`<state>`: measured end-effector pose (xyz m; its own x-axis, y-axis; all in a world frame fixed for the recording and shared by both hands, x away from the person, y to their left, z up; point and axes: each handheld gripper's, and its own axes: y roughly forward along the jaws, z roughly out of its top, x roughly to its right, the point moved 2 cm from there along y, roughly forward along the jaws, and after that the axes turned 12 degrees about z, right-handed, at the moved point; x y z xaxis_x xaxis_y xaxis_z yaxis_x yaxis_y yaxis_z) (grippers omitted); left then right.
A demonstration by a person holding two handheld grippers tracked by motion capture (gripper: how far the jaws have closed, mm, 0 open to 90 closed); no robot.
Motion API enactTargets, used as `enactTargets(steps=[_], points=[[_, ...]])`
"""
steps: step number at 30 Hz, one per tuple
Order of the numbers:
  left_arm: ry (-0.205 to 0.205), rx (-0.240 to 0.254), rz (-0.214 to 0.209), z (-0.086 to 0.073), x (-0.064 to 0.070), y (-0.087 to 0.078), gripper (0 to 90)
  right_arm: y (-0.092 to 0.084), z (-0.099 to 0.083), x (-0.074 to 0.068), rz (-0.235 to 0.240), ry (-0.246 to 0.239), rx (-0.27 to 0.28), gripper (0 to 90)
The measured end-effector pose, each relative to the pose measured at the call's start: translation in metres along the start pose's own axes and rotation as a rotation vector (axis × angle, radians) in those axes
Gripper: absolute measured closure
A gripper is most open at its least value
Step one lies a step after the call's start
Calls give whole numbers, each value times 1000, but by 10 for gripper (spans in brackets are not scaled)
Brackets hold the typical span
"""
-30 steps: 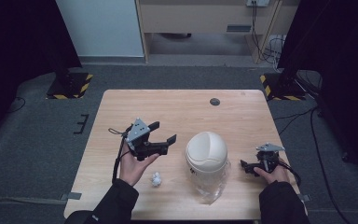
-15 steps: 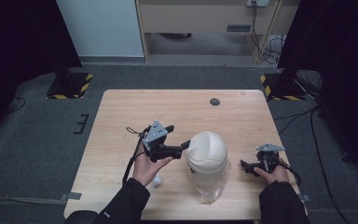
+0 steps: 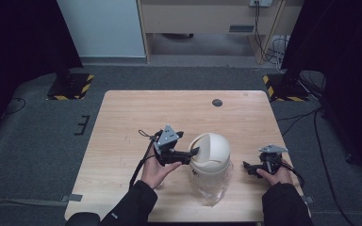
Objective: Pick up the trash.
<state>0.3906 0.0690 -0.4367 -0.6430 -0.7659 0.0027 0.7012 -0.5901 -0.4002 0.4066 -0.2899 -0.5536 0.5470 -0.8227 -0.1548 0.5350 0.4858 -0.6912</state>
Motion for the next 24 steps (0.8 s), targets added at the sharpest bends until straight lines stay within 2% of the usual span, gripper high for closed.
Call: enactTargets(steps=[13, 20, 24], points=[[-4, -40, -20, -3, 6, 15, 154, 0, 0, 0, 0, 0, 0, 6], [2, -55, -31, -5, 7, 18, 153, 0, 0, 0, 0, 0, 0, 6], [7, -48, -33, -4, 6, 16, 153, 0, 0, 0, 0, 0, 0, 6]])
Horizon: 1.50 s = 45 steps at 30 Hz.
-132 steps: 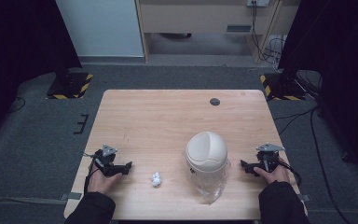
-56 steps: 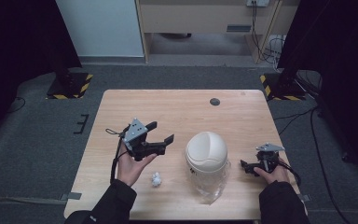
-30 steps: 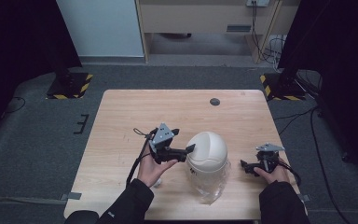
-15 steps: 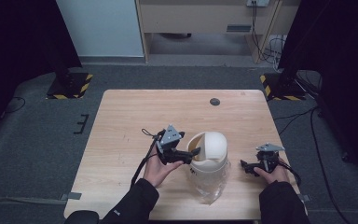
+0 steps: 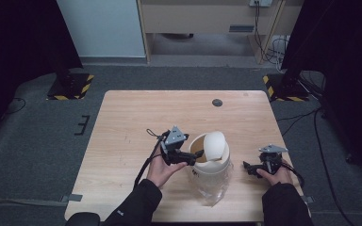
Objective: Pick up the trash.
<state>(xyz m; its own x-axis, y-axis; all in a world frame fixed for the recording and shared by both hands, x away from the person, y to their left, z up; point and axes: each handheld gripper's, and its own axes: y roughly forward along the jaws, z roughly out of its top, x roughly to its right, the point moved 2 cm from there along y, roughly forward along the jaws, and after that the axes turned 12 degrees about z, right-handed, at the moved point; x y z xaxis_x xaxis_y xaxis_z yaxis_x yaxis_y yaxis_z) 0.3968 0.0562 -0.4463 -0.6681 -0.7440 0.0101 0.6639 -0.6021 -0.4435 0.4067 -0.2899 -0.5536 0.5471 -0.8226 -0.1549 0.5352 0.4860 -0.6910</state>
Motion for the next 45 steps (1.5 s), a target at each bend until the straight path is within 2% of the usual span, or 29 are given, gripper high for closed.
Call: enactTargets(steps=[4, 10, 13, 16, 22, 29, 33, 37, 42, 43, 45], points=[[9, 12, 6, 2, -4, -9, 153, 0, 0, 0, 0, 0, 0, 6], [5, 39, 31, 1, -16, -32, 154, 0, 0, 0, 0, 0, 0, 6], [-3, 34, 51, -7, -25, -46, 154, 0, 0, 0, 0, 0, 0, 6], [-7, 31, 63, -13, -31, -53, 153, 0, 0, 0, 0, 0, 0, 6], [-22, 7, 97, -35, -47, -75, 154, 0, 0, 0, 0, 0, -1, 5], [-47, -46, 114, -67, -56, -86, 160, 0, 0, 0, -1, 0, -1, 5], [-61, -69, 107, -79, -57, -89, 166, 0, 0, 0, 0, 0, 0, 6], [-47, -113, 106, -90, -58, -90, 181, 0, 0, 0, -1, 0, -1, 5], [-58, -166, 91, -102, -55, -89, 205, 0, 0, 0, 0, 0, -1, 5], [-45, -190, 93, -104, -54, -87, 209, 0, 0, 0, 0, 0, -1, 5], [-33, -200, 93, -105, -53, -86, 211, 0, 0, 0, 1, 0, -1, 5]])
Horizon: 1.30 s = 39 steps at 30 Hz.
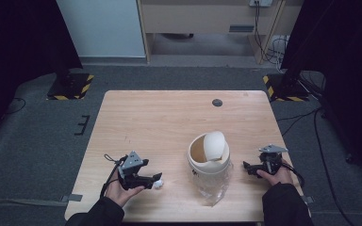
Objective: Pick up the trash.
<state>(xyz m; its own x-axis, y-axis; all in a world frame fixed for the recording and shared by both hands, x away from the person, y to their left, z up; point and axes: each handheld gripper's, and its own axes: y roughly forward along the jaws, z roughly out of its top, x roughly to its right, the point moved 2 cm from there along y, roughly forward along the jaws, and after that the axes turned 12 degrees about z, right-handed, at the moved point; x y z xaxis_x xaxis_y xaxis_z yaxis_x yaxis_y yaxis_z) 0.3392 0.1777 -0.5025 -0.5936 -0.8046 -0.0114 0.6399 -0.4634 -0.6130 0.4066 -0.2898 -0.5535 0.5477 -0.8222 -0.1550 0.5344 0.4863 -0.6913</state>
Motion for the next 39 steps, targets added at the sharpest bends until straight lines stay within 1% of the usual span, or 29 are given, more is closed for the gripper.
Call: enactTargets(steps=[2, 3, 4, 7, 8, 10, 16, 18, 22, 24, 27, 28, 31, 36, 37, 39], points=[[9, -11, -10, 0, 2, 1, 211, 0, 0, 0, 1, 0, 1, 6], [9, -23, -26, -1, 4, 2, 212, 0, 0, 0, 2, -1, 1, 6], [9, -23, -26, -1, 4, 2, 214, 0, 0, 0, 2, -1, 1, 6], [19, -53, -32, -3, 5, 5, 224, 0, 0, 0, 2, -2, 1, 5], [28, -70, -34, -4, 5, 6, 229, 0, 0, 0, 2, -2, 1, 5], [41, -91, -35, -6, 7, 8, 244, 0, 0, 0, 3, -2, 0, 6], [60, -130, -37, -8, 10, 13, 288, 0, 0, 0, 4, -8, 0, 6], [76, -149, -38, -9, 10, 14, 296, 0, 0, 0, 4, -8, 0, 6], [100, -167, -49, -11, 12, 17, 325, 0, 0, 0, 5, -8, 0, 6], [112, -187, -55, -12, 14, 20, 349, 0, 0, 0, 6, -9, 0, 6], [121, -199, -55, -12, 15, 21, 368, 0, 0, 0, 6, -10, 0, 5], [128, -208, -55, -13, 16, 21, 391, 0, 0, 0, 5, -10, 0, 5], [132, -215, -54, -13, 16, 21, 415, 0, 0, -1, 6, -10, 0, 6], [141, -240, -49, -14, 16, 24, 484, 0, 0, -1, 7, -10, 0, 6], [142, -242, -48, -14, 16, 24, 513, 0, 0, -1, 6, -8, 0, 6], [140, -245, -48, -14, 16, 24, 526, 0, 0, -1, 7, -8, 0, 6]])
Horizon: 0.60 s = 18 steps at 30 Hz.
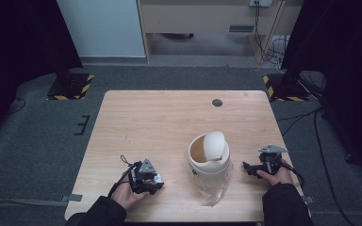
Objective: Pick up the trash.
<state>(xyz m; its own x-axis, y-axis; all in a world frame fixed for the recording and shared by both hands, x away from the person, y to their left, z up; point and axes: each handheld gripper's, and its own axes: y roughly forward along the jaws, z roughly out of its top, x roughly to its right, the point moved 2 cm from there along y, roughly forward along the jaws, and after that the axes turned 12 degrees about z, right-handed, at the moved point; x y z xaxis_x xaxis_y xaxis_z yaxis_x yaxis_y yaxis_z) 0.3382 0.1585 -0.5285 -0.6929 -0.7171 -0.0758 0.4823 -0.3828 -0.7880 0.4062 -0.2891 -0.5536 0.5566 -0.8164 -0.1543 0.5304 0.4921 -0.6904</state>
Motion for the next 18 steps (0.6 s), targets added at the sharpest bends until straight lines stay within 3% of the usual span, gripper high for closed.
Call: enactTargets(steps=[10, 18], points=[[-16, 6, -2, 2, -3, -2, 614, 0, 0, 0, 3, -1, -3, 5], [-58, 76, 15, 6, -9, -10, 622, 0, 0, 0, 3, -1, -3, 5]])
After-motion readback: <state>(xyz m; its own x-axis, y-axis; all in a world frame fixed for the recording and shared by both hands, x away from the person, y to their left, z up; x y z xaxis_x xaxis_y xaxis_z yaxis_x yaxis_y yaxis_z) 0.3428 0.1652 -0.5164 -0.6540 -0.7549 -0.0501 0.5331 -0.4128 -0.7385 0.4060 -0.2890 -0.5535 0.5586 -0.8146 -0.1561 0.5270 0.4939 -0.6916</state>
